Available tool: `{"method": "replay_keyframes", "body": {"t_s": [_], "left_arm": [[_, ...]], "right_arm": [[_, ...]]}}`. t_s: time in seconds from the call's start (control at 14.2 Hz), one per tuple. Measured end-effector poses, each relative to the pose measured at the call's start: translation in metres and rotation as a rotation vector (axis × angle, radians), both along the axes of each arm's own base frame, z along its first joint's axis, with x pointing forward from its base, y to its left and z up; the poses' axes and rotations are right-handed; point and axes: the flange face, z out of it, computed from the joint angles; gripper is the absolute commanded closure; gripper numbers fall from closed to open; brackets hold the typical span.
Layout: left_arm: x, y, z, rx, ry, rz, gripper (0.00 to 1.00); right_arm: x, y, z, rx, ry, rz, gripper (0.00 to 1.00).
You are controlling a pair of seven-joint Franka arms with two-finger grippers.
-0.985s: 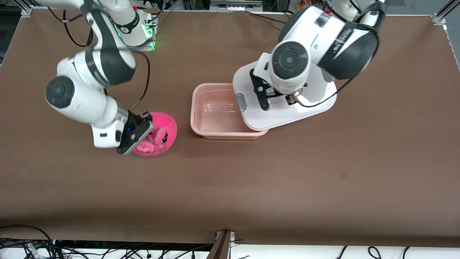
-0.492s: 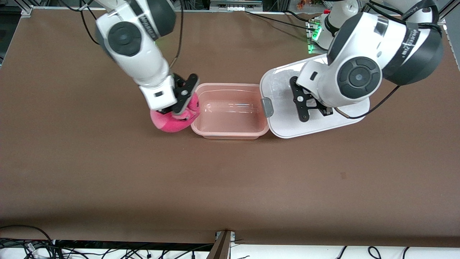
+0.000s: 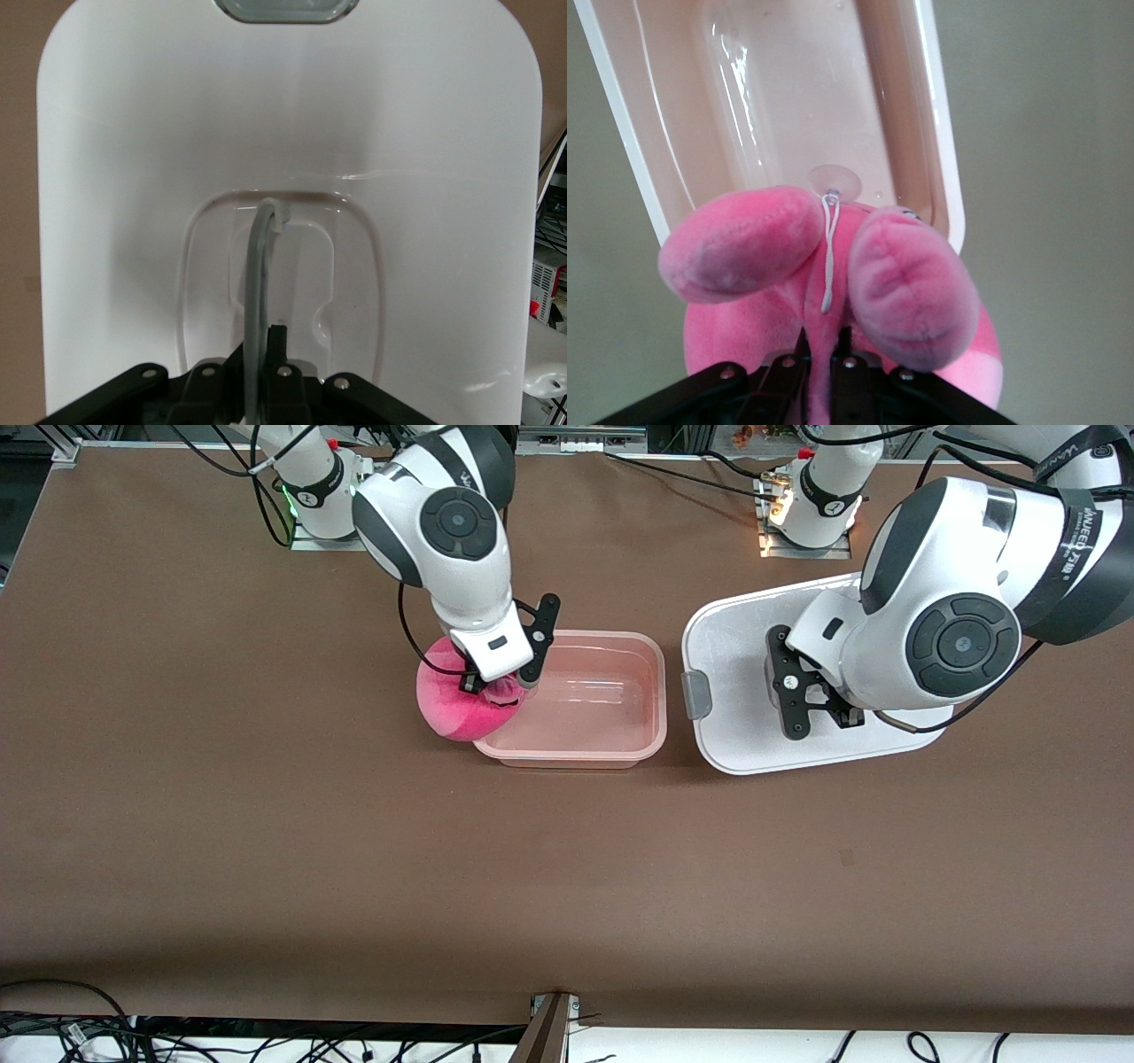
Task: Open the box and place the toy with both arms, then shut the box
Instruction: 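Lower the pink toy into the pink box base with the right gripper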
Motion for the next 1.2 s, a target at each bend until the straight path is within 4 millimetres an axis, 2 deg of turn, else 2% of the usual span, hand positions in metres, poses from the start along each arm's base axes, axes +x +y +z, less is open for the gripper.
{"method": "replay_keyframes", "body": {"t_s": [0.28, 0.49, 0.63, 0.77, 0.84, 0.91, 1.06, 1.2], "left_arm": [[0.0, -0.001, -0.003, 0.002, 0.005, -0.002, 1.0], [0.0, -0.002, -0.003, 0.002, 0.005, -0.004, 1.0], [-0.001, -0.003, -0.003, 0.0, 0.011, -0.013, 1.0], [-0.002, -0.004, -0.003, 0.0, 0.016, -0.019, 1.0], [-0.002, -0.004, -0.003, 0.0, 0.018, -0.02, 1.0], [-0.002, -0.004, -0.003, 0.0, 0.019, -0.02, 1.0], [-0.003, -0.006, -0.004, 0.0, 0.02, -0.023, 1.0], [-0.006, -0.009, -0.004, 0.002, 0.031, -0.029, 1.0]], "right_arm": [[-0.016, 0.02, -0.004, -0.009, -0.003, 0.043, 1.0], [-0.028, 0.037, -0.015, -0.023, -0.007, 0.07, 1.0], [-0.029, 0.044, -0.027, -0.019, -0.006, 0.061, 0.01], [-0.027, 0.047, -0.036, -0.011, -0.011, -0.006, 0.0], [-0.025, 0.049, -0.035, -0.003, -0.021, -0.06, 0.0], [-0.022, 0.05, -0.026, 0.009, -0.037, -0.12, 0.0], [-0.01, 0.047, 0.009, 0.022, -0.066, -0.229, 0.0], [0.006, 0.03, 0.055, 0.022, -0.088, -0.322, 0.0]]}}
